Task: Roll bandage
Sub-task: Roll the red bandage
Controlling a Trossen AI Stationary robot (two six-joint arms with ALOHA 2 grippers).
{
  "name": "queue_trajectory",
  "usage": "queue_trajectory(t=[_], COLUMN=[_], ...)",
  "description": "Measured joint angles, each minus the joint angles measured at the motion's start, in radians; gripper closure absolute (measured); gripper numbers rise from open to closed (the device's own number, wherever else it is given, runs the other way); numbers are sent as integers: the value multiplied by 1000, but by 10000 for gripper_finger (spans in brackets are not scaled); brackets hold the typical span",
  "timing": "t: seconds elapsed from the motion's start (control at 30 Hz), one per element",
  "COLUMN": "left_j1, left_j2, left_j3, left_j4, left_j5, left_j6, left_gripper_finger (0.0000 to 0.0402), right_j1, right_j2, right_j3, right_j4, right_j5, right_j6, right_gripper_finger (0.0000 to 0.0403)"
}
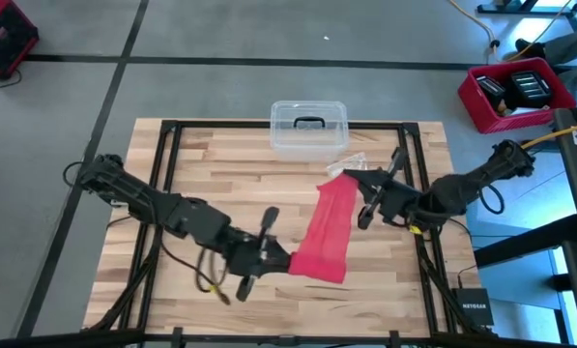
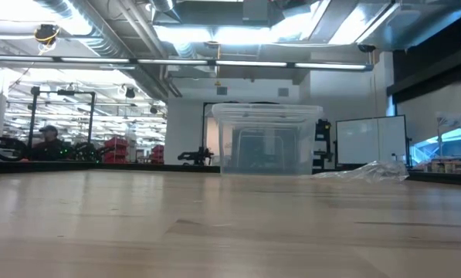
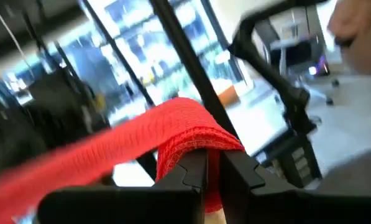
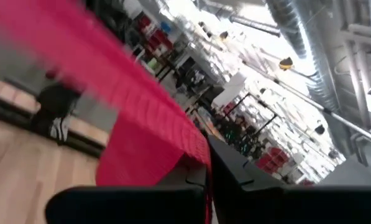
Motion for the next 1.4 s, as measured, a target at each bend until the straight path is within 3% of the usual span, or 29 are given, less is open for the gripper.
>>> queue_trajectory(t=[0.33, 0.57, 0.73, 1.17, 1.4], left_j1=[-63, -67, -32, 66, 76], left_j2=[-57, -57, -57, -57, -57], left_j3=[0, 0, 0, 1, 2], left_j4=[68, 289, 393, 198, 124], left_j5=[-25, -168, -198, -327, -334], left_j6=[111, 337, 423, 378, 309], left_gripper_finger=[384, 384, 384, 384, 384], right_j1=[-87, -90, -90, -91, -90], right_j2=[-23, 16, 63, 127, 127], right_j3=[1, 2, 2, 0, 12], right_j4=[-36, -130, -156, -172, -180], right_j5=[-50, -254, -338, -435, -435], right_j6=[122, 359, 466, 692, 692], right_gripper_finger=[391, 391, 391, 387, 313])
